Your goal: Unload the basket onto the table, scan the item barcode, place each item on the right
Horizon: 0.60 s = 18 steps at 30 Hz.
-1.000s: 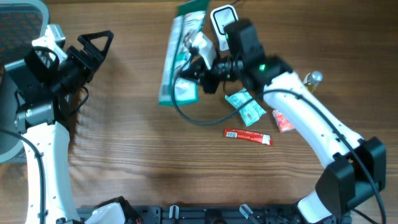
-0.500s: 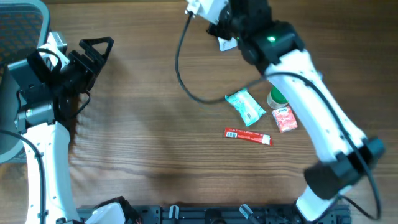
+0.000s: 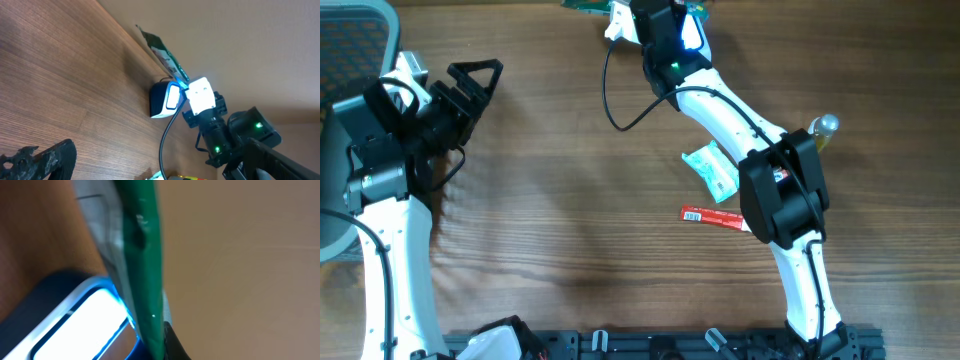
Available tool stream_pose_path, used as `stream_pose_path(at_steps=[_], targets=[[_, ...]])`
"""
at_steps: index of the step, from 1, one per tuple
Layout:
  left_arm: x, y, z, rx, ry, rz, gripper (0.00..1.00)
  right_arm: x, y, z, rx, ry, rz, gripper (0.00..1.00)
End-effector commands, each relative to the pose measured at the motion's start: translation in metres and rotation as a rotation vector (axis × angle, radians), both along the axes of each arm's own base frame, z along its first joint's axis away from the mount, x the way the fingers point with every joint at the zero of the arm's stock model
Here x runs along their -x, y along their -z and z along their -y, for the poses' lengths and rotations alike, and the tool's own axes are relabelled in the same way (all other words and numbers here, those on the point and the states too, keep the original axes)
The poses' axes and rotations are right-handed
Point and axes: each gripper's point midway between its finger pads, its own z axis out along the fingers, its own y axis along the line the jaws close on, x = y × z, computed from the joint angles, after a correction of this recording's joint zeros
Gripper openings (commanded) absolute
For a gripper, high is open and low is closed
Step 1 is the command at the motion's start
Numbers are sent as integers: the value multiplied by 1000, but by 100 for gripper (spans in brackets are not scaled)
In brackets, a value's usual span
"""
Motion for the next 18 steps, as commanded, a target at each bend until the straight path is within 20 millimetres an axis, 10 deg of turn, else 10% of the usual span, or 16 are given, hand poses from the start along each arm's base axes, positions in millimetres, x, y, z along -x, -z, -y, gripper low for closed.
stream_pose_path(at_steps=[1,18], targets=[[0,-5,-3,-23,-5,21,100,12,21,-4,-2,8,-86,4],[0,-5,-3,-23,-6,21,100,60,75,-20,-189,43,-368,4]])
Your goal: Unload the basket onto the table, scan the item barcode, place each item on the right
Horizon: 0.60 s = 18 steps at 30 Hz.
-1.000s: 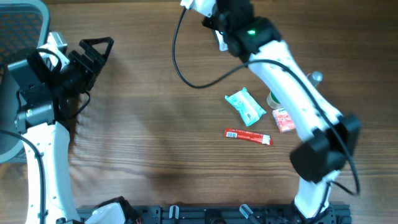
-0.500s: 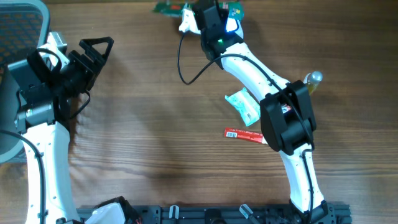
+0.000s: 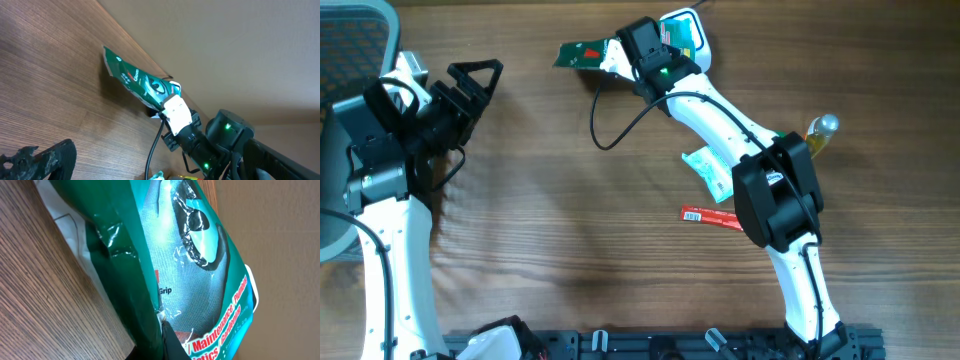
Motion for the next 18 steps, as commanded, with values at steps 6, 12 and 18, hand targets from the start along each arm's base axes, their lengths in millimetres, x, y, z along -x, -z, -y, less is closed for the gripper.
stream_pose_path(at_steps=[6,12,18], targets=[[0,-5,-3,-23,-5,21,100,1,-116,7,-316,153,146,4],[0,-5,-3,-23,-6,21,100,133,-151,8,-744,408,-398,4],[0,-5,-3,-23,-6,21,100,220,-53,41,-548,685,-802,27]])
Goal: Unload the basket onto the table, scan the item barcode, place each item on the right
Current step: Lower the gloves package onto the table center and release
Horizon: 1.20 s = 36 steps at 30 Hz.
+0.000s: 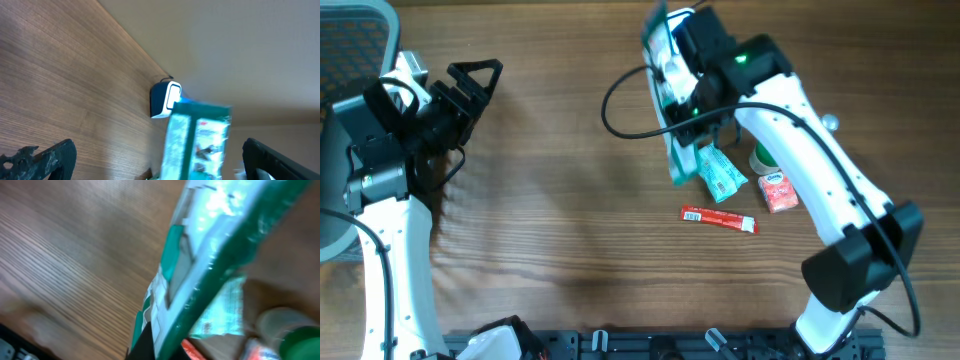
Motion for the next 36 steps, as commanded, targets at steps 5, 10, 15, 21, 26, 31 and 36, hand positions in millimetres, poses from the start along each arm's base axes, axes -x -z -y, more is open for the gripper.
stream_pose_path(at_steps=[5,10,15,21,26,31,36], targets=[[0,-5,-2,-22,-3,22,100,28,73,22,97,194,-172,77],[0,-5,-2,-22,-3,22,100,10,75,23,105,242,-96,100],[0,-5,-2,-22,-3,22,100,-33,64,0,-14,246,69,100],[0,-5,-2,-22,-3,22,100,-81,39,-26,-156,247,270,100],[0,-5,-2,-22,-3,21,100,-81,34,-27,-165,246,281,100],[0,-6,-2,-22,-3,22,100,-65,-76,-18,-304,245,474,99],[0,-5,-2,-22,-3,21,100,15,-262,51,-439,256,946,100]])
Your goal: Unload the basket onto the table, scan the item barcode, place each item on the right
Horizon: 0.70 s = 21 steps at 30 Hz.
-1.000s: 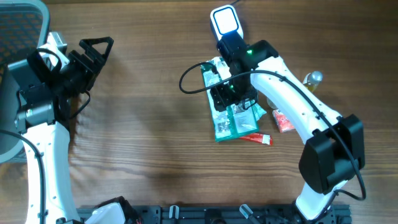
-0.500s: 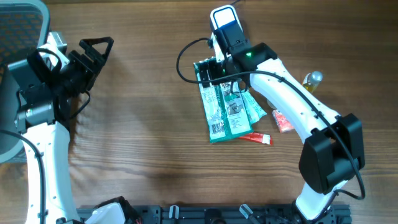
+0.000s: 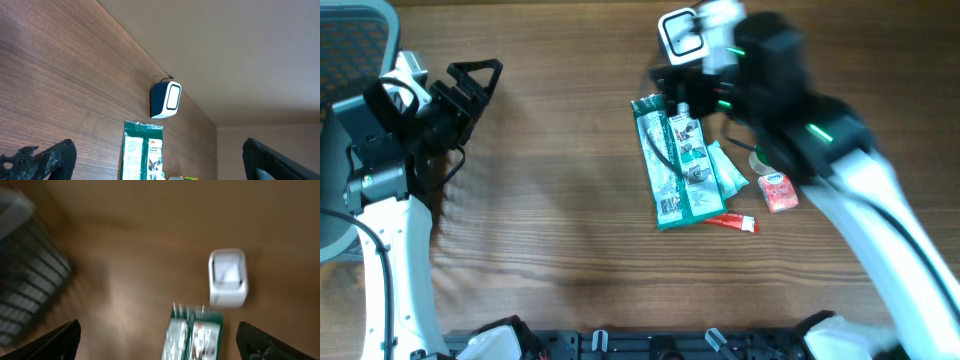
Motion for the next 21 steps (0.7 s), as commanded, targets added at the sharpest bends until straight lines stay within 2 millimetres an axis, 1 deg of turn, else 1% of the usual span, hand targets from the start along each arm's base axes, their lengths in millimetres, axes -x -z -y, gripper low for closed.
stream_pose_path(at_steps=[1,2,3,4,6,7,9,10,11,13,14,16,18,20,21], targets=[[0,-5,-2,-22,-3,21,100,58,-97,61,-13,104,287,100],[0,-5,-2,-21,-3,21,100,79,-117,76,-23,117,358,100],[0,-5,-2,-22,-3,21,100,101,-131,96,-42,142,414,100],[0,-5,-2,-22,-3,21,100,117,-133,113,-54,177,443,100],[0,-5,-2,-22,-3,21,100,140,-122,138,-59,227,470,100],[0,-5,-2,-21,-3,21,100,157,-102,157,-57,272,487,100],[0,-5,-2,-21,-3,21,100,175,-75,174,-63,326,544,100],[0,-5,-2,-22,-3,21,100,182,-66,181,-74,355,609,100],[0,-5,-2,-22,-3,21,100,187,-61,185,-91,375,698,100],[0,-5,-2,-21,-3,21,100,195,-62,188,-120,381,884,100],[0,-5,-2,-21,-3,21,100,201,-63,187,-133,367,1005,100],[0,-6,-2,-22,-3,22,100,206,-57,186,-137,361,1117,100],[0,-5,-2,-21,-3,21,100,200,-31,187,-141,362,1154,100],[0,-5,-2,-21,-3,21,100,185,-8,188,-133,370,1110,100],[0,-5,-2,-22,-3,21,100,176,8,188,-126,372,1074,100]])
